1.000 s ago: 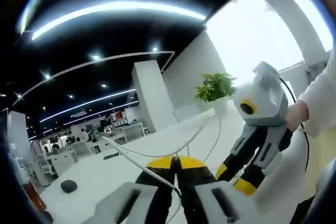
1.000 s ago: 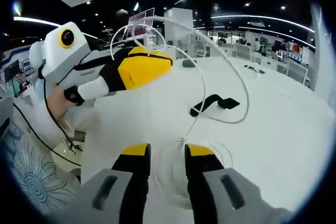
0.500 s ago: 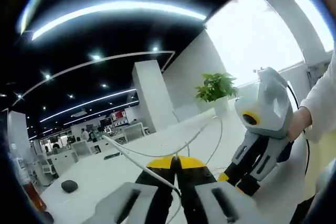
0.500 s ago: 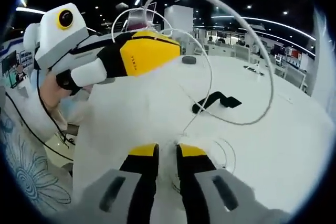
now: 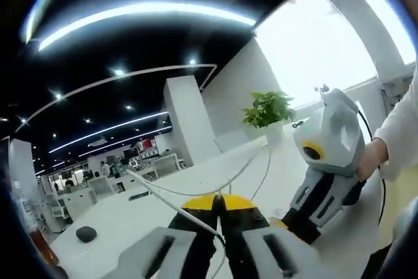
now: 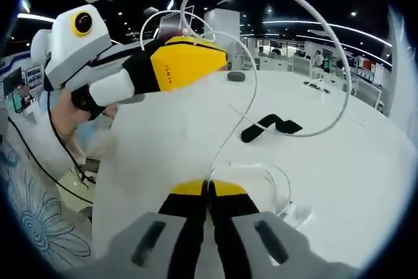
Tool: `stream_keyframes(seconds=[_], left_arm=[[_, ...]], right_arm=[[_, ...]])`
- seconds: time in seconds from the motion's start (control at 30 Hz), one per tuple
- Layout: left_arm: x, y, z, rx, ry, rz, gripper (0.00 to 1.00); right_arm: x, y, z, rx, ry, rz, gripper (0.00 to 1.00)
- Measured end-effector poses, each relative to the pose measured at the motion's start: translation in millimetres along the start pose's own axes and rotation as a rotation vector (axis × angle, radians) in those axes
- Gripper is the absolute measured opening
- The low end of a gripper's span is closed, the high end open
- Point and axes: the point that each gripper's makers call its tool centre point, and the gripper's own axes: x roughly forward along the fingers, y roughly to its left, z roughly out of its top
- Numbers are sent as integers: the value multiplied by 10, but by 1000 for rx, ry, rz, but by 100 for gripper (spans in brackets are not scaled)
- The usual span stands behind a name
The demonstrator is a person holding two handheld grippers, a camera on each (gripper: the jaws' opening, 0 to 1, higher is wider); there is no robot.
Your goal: Peel open the Velcro strap on the desktop, arrange the wired earphones neatly onto it, and close the Velcro strap to secure them.
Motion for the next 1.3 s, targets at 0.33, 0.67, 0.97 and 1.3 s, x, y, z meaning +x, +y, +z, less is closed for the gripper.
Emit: stream_keyframes(seconds=[0.33, 0.67, 0.97, 1.3], left_arm=[[15, 105, -191, -7, 49, 10, 11], [-162, 169, -532, 49, 164, 11, 17], [-419, -72, -469, 39, 116, -19, 17], [-328, -340, -638, 514, 127, 57, 22]], right_arm=[[-137, -50, 178, 78, -89, 18, 4], [-198, -60, 218, 153, -119, 44, 4], [-308, -69, 326, 231, -175, 74, 4], [-378, 22, 361, 213, -168, 105, 4]])
